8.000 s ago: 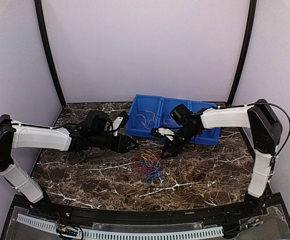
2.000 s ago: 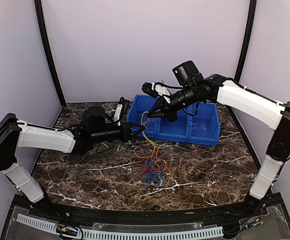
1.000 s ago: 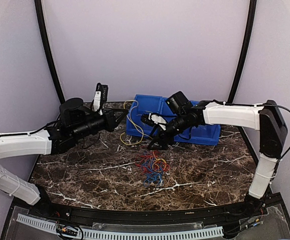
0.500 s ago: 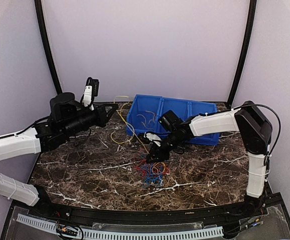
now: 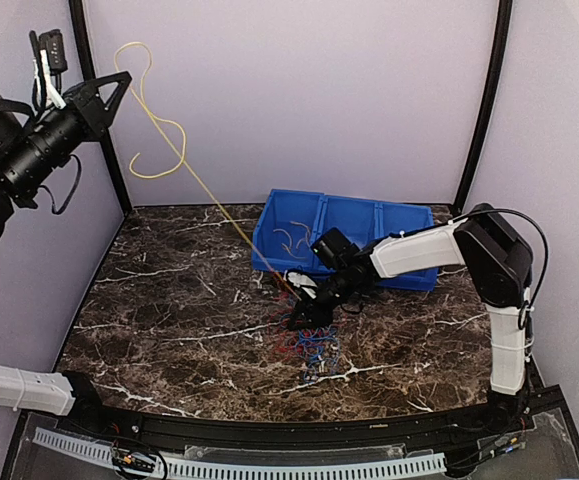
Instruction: Untangle the cables
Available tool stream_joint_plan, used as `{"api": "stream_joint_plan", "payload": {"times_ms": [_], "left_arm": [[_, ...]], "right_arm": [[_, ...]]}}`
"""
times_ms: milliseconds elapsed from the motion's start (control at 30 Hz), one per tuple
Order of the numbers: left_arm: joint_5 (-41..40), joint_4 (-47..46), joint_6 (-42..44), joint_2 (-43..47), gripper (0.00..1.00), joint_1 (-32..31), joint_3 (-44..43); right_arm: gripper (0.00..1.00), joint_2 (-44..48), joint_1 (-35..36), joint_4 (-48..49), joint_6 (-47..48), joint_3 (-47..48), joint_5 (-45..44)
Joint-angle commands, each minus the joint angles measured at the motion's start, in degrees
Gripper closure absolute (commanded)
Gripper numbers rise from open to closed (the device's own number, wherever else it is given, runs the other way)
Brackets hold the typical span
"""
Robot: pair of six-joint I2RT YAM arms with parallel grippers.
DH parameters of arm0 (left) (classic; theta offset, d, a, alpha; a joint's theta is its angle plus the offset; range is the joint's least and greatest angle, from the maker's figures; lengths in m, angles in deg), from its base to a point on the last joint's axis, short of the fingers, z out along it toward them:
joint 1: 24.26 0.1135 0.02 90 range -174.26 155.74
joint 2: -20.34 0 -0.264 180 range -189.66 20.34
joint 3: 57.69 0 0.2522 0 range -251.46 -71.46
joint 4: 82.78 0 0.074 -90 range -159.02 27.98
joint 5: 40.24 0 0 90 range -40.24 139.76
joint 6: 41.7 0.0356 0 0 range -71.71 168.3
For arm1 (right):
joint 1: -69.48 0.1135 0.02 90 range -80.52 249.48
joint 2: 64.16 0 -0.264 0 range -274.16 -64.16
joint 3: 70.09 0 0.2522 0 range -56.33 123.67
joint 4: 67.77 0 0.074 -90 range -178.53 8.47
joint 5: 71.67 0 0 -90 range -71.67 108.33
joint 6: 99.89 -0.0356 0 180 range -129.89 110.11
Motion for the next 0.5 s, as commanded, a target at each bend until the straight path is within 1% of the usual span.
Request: {"api": "stream_joint_plan", "payload": {"times_ms": [0,200,267,333,367,467], "left_arm": [[-7.2,1.8,4.5,2.2,1.00,0.4,-3.3],[-9.8,2.2,4.9,2.7,1.00,0.4,-2.3],[-11.6,1.9,6.6,3.6,1.00,0.4,-4.1],[-13.8,2.1,10.3,4.0,1.00,0.4,-7.8],[-14.7,2.4,12.0,3.8,1.00,0.4,-11.0],[-15.0,5.4,14.0,1.9,1.00,0.4,-16.7]], "right_arm": [[0.86,-0.7,0.3,-2.3,-0.6,0.0,-0.9],[0.87,0.0,0.3,-2.0,-0.6,-0.6,-1.5],[0.91,0.0,0.3,-2.0,-0.5,-1.0,-1.4],[0.95,-0.2,0.3,-2.0,-0.5,-1.3,-1.1],[0.95,-0.3,0.3,-1.9,-0.5,-1.5,-0.9],[1.00,-0.4,0.3,-1.3,-0.6,-2.0,-0.7]]}}
